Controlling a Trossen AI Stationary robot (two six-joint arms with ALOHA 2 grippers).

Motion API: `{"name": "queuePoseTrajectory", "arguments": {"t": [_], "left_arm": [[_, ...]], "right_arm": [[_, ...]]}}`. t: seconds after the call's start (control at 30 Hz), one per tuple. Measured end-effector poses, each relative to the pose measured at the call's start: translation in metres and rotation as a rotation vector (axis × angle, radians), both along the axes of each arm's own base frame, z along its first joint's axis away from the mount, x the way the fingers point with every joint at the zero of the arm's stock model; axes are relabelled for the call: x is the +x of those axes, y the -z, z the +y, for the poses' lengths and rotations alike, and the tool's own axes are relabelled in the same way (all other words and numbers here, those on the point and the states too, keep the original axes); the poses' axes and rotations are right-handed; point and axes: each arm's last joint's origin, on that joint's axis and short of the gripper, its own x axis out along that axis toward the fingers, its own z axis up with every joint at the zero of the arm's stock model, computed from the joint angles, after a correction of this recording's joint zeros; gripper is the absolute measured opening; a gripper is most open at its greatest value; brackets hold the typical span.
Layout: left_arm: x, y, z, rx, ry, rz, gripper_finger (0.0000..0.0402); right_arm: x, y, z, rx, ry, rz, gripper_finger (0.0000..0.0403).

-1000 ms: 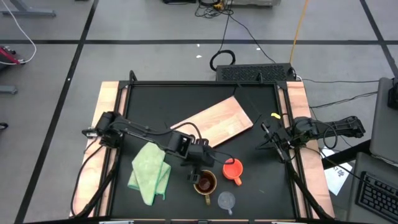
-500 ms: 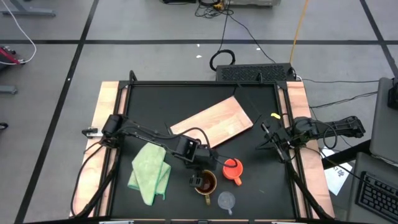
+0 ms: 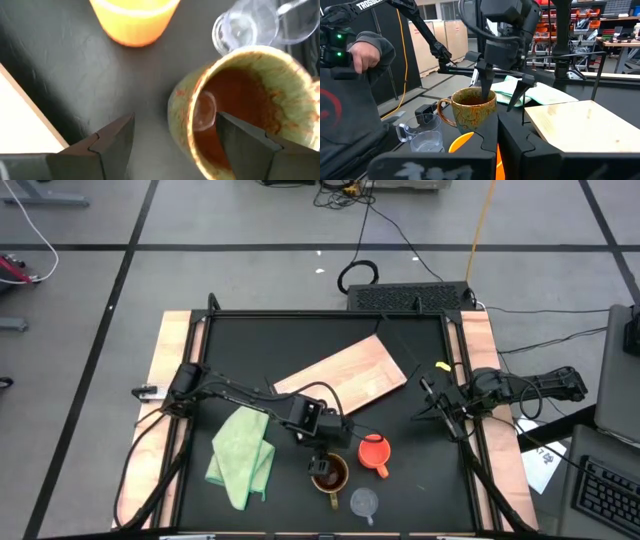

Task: Stack small to large cups/mugs on shelf
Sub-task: Put the green patterned mug on the shelf

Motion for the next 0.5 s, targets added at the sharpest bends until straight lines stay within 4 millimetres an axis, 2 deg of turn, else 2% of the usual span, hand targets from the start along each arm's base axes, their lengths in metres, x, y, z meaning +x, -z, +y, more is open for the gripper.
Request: {"name": "queuePoseTrajectory", "arguments": {"t": [0.2,0.5], "left_arm": [[0.0032,0.0043,0.0019,-0.011,0.002,0.0,0.026],[0.0034,0.0033,0.0024,-0.015,0.018,-0.007,0.0206]], "right_arm": [[0.0003,0.001,0.0001,-0.002,0.0,0.011,0.0],[0.0015,0.0021,0.0002,-0.007,0.0,0.023,0.0]]}}
